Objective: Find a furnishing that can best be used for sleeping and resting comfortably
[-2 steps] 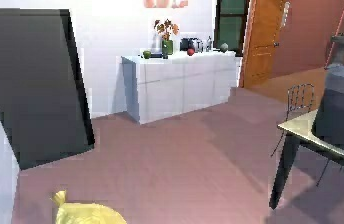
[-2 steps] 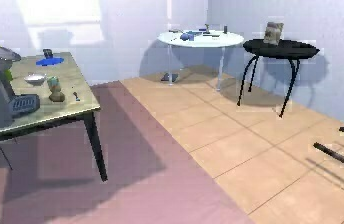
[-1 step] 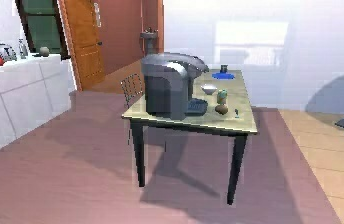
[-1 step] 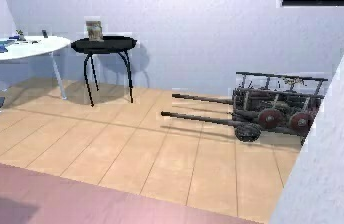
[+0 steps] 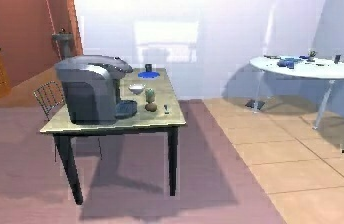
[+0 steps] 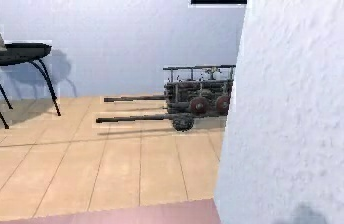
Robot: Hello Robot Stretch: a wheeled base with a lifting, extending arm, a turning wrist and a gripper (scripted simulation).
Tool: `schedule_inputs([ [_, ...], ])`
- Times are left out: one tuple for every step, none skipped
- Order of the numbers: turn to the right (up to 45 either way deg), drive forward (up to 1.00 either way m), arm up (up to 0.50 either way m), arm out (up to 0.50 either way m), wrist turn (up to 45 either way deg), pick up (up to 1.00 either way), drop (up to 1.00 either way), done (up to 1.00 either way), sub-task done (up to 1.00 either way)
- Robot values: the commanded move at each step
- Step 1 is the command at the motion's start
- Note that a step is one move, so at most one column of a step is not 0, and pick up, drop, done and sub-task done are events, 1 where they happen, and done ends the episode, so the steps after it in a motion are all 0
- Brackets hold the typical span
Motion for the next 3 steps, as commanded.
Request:
schedule_inputs([
  [0.0, 0.05, 0.0, 0.0, 0.0, 0.0, 0.0, 0.0, 0.0],
  [-45.0, 0.0, 0.0, 0.0, 0.0, 0.0, 0.0, 0.0, 0.0],
  [0.0, 0.7, 0.0, 0.0, 0.0, 0.0, 0.0, 0.0, 0.0],
])
